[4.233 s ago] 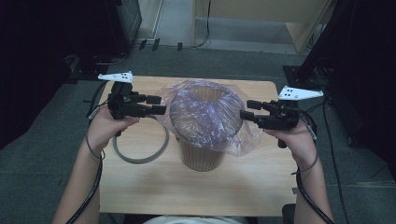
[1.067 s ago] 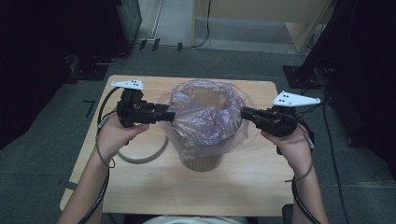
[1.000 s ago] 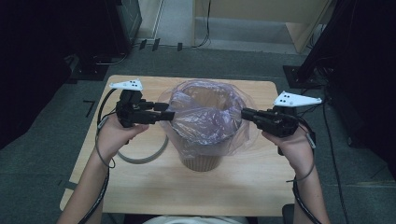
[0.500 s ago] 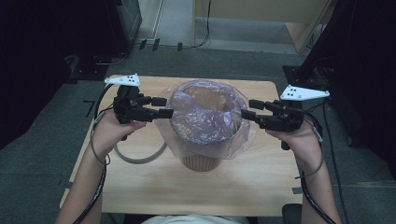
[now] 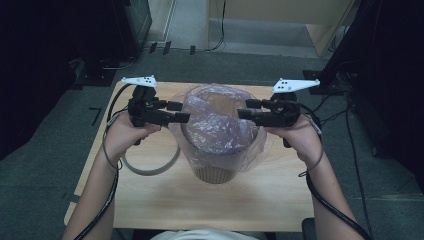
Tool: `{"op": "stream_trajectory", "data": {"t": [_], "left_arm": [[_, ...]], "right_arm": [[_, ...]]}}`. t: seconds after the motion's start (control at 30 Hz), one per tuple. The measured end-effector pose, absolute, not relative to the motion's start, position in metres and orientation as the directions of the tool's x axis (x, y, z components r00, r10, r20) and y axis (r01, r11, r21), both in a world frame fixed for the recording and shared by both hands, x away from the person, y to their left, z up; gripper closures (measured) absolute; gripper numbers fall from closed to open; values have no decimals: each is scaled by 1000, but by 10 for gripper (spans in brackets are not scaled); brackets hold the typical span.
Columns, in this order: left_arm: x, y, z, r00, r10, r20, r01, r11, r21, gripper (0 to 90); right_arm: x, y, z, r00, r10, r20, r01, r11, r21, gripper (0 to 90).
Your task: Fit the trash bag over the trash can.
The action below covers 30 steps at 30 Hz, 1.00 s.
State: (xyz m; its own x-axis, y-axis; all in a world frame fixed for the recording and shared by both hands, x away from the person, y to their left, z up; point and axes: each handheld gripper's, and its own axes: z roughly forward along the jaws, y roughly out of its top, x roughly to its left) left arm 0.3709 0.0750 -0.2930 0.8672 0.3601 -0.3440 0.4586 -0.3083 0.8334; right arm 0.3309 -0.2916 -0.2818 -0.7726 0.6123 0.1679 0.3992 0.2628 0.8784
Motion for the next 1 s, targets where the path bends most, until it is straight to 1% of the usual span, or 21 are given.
{"op": "stream_trajectory", "data": {"t": [0.03,0.07,0.1,0.17,0.2,0.23,0.27,0.33,0.4,0.47,0.57,0.63,0.7,0.77,0.9,1.0], "left_arm": [[369,78,-289,871,357,-337,448,-295,844,347],[368,80,-288,871,354,-341,448,-286,847,347],[367,82,-287,870,353,-344,450,-284,847,347],[367,84,-287,865,368,-340,454,-287,843,346],[368,86,-288,863,377,-337,455,-287,843,346],[368,88,-289,862,375,-342,458,-285,842,346],[368,88,-289,862,375,-342,458,-285,842,346],[368,93,-290,858,371,-355,467,-276,840,347],[368,95,-292,857,366,-362,472,-277,837,348],[368,94,-294,858,348,-379,480,-277,832,354],[367,91,-297,860,339,-382,481,-287,828,357],[367,89,-298,860,335,-384,482,-293,826,357],[367,87,-299,862,331,-383,480,-297,825,357],[366,85,-299,866,324,-381,477,-303,825,357],[366,83,-301,867,320,-381,476,-307,824,357],[366,83,-303,868,322,-378,475,-318,820,357]], "right_arm": [[332,-285,-281,-779,606,160,394,275,877,519],[333,-283,-281,-780,605,163,398,278,874,517],[335,-281,-280,-775,607,176,415,278,867,539],[338,-277,-280,-766,604,221,456,267,849,552],[340,-274,-279,-759,611,225,468,271,842,585],[342,-269,-278,-761,617,200,464,302,833,590],[342,-269,-278,-761,617,200,464,302,833,590],[347,-256,-275,-790,592,158,430,353,831,618],[349,-251,-272,-799,579,161,425,355,833,630],[352,-248,-269,-808,566,161,415,354,838,626],[355,-244,-267,-812,560,164,414,354,839,611],[357,-241,-265,-814,559,157,412,366,835,616],[359,-236,-262,-815,552,175,426,367,827,686],[361,-230,-260,-825,535,184,425,373,825,711],[365,-209,-261,-845,510,162,408,417,812,724],[370,-197,-266,-846,505,174,424,436,794,743]]}}
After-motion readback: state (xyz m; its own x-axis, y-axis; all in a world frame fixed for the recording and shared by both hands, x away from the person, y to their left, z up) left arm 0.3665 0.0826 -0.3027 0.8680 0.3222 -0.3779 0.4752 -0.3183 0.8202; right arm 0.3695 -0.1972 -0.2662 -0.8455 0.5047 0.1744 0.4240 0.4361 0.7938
